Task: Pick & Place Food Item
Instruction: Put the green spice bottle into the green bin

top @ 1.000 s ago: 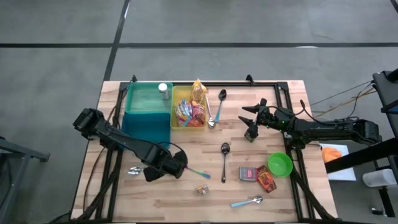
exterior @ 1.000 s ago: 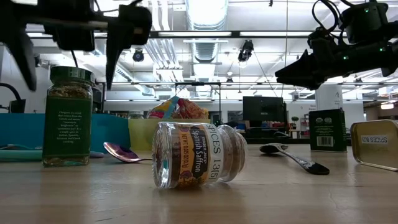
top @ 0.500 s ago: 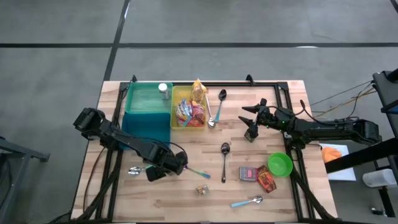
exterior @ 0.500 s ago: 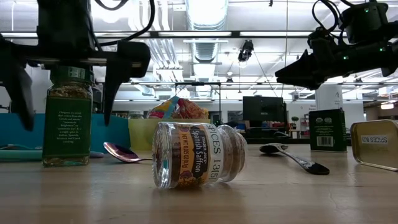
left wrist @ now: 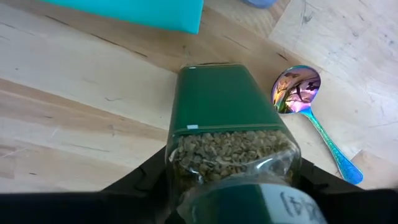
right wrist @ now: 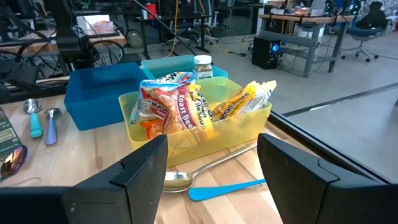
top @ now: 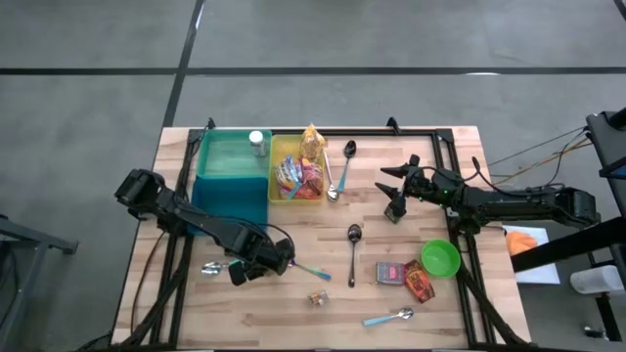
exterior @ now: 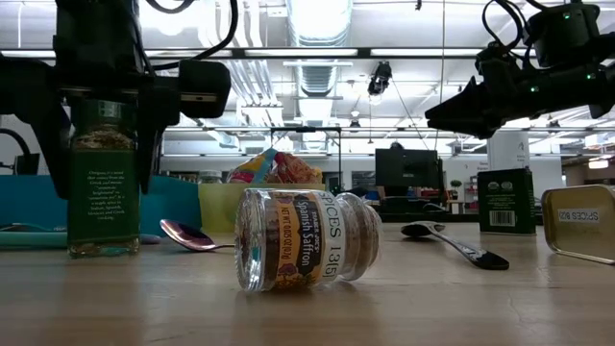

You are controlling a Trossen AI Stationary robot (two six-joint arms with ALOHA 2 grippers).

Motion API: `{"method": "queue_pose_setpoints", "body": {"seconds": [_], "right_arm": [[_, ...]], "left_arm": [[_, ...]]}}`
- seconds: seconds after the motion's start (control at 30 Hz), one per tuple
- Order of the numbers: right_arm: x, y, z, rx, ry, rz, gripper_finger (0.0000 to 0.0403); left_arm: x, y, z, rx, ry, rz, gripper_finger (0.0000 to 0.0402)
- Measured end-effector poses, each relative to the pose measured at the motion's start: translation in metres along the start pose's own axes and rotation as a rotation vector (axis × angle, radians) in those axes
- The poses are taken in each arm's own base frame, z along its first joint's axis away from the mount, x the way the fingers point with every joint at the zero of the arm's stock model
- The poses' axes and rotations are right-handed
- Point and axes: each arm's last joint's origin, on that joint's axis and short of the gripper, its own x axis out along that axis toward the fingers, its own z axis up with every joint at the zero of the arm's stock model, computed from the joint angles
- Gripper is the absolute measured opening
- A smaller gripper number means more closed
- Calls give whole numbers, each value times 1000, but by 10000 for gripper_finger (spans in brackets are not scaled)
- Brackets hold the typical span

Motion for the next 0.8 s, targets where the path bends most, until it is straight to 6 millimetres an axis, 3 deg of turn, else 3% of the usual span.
{"method": "queue_pose_setpoints", "body": {"seconds": [0.47, 0.8], "right_arm": [[0, 0, 0, 0, 0, 0, 246], [0, 0, 0, 0, 0, 0, 246]], "left_arm": [[-1, -1, -1, 1, 3, -12, 185], [-16, -2, 0, 68, -17, -118, 185]]}}
